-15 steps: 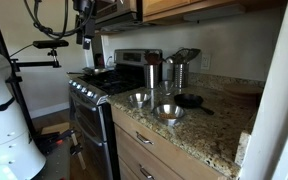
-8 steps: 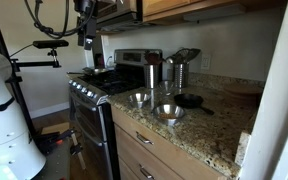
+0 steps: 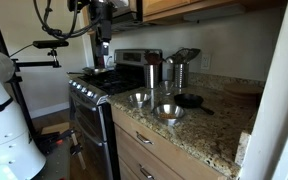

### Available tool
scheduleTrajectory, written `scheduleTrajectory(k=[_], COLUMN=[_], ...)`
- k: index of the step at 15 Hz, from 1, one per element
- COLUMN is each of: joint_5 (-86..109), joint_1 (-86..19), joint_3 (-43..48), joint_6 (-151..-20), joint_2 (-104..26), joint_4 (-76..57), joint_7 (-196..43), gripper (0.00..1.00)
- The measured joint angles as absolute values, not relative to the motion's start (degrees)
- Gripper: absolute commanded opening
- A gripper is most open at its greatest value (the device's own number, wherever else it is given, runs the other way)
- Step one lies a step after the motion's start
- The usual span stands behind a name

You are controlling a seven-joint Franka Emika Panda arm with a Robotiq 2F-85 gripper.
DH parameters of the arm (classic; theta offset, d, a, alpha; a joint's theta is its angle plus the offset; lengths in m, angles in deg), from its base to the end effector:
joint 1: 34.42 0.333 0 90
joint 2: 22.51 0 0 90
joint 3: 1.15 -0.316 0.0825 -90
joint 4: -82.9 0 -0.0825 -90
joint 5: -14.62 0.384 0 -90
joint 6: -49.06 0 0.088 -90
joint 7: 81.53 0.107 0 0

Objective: Pour contents from the silver bowl on the right to the silver bowl on the left

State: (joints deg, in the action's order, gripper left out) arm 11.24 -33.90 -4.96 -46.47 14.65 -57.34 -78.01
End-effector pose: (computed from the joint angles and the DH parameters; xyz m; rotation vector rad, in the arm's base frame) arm 0.3402 0.0225 0.5104 3.0292 0.0115 -0.1923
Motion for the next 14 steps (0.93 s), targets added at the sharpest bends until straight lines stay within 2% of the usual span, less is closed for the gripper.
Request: scheduleTrajectory(k=[14], joint_5=[0.53], joint_1=[-43.67], joint_3=[-5.1], joint_6=[-69.87], joint_2=[-4.63], joint_4=[-60.08], joint_7=[-51.97], gripper=[1.0])
